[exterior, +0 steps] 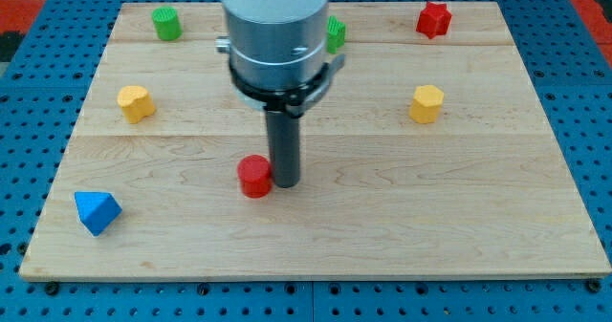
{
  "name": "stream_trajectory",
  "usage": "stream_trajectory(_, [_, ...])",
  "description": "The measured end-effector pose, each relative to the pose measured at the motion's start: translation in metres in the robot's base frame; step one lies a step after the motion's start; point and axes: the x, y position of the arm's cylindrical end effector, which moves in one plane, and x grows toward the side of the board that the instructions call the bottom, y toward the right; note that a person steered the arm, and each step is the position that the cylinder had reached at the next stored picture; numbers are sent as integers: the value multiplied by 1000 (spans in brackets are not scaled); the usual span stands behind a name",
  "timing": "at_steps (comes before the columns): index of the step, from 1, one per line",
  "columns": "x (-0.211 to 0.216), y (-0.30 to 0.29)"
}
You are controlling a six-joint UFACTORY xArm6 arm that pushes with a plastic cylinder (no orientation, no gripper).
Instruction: Push the red circle towards left
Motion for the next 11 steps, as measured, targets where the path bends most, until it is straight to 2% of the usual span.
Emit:
stream_trajectory(2, [0, -79])
stream_trajectory(4, [12, -94])
stream_trajectory(5, [76, -94])
stream_trajectory(6, [88, -94])
stream_trajectory(7, [105, -126])
stream_trajectory(9, [104, -218])
stream_trajectory(10, [88, -250])
stream_trajectory(11, [84, -250])
